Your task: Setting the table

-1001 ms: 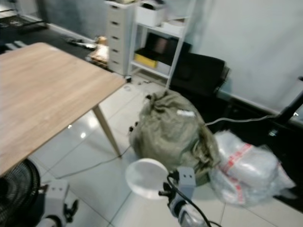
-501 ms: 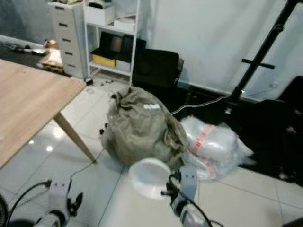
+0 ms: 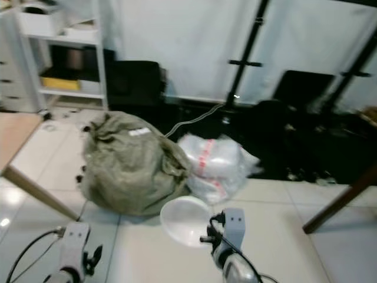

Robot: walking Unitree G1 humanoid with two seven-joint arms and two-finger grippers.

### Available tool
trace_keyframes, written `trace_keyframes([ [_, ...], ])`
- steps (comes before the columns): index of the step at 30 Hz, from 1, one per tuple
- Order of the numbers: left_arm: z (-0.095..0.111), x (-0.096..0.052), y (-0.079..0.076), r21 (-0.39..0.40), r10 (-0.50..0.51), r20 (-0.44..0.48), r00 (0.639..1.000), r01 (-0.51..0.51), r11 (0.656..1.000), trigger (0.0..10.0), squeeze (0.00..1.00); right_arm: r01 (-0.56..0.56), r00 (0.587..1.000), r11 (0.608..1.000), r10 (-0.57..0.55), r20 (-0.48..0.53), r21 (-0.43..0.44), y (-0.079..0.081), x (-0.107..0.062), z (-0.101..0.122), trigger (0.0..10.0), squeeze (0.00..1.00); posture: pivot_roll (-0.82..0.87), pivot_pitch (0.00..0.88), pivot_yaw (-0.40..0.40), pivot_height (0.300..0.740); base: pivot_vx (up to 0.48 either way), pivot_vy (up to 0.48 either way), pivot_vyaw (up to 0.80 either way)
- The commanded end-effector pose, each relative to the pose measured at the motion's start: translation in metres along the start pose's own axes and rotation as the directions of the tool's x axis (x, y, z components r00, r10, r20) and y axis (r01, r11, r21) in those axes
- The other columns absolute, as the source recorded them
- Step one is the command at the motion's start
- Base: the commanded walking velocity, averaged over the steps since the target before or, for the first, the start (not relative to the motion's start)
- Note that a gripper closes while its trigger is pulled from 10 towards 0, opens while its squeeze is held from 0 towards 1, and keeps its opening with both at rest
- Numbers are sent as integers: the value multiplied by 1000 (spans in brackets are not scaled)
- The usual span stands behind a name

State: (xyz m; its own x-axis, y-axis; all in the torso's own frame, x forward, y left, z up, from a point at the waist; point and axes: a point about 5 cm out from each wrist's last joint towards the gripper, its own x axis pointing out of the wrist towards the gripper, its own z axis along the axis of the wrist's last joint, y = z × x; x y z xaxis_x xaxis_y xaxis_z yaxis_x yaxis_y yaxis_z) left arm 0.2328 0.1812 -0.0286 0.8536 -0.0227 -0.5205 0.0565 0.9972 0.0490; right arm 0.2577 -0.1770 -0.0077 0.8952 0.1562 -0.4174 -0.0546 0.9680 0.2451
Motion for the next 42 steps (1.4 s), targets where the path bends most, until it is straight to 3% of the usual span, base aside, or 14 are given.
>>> trace_keyframes([
  [1, -4, 0, -2, 1, -9, -10, 1000, 9, 1000, 10000, 0, 9, 1000, 1000, -9, -6, -5, -2, 0, -2, 10000, 0, -85, 0, 37, 740, 0, 0, -763],
  [42, 1, 4, -3, 41, -29, 9, 1000, 29, 999, 10000, 0, 28, 1000, 1000, -28, 6, 1, -2, 1, -2, 10000, 0, -98, 0, 53, 740, 0, 0, -767],
])
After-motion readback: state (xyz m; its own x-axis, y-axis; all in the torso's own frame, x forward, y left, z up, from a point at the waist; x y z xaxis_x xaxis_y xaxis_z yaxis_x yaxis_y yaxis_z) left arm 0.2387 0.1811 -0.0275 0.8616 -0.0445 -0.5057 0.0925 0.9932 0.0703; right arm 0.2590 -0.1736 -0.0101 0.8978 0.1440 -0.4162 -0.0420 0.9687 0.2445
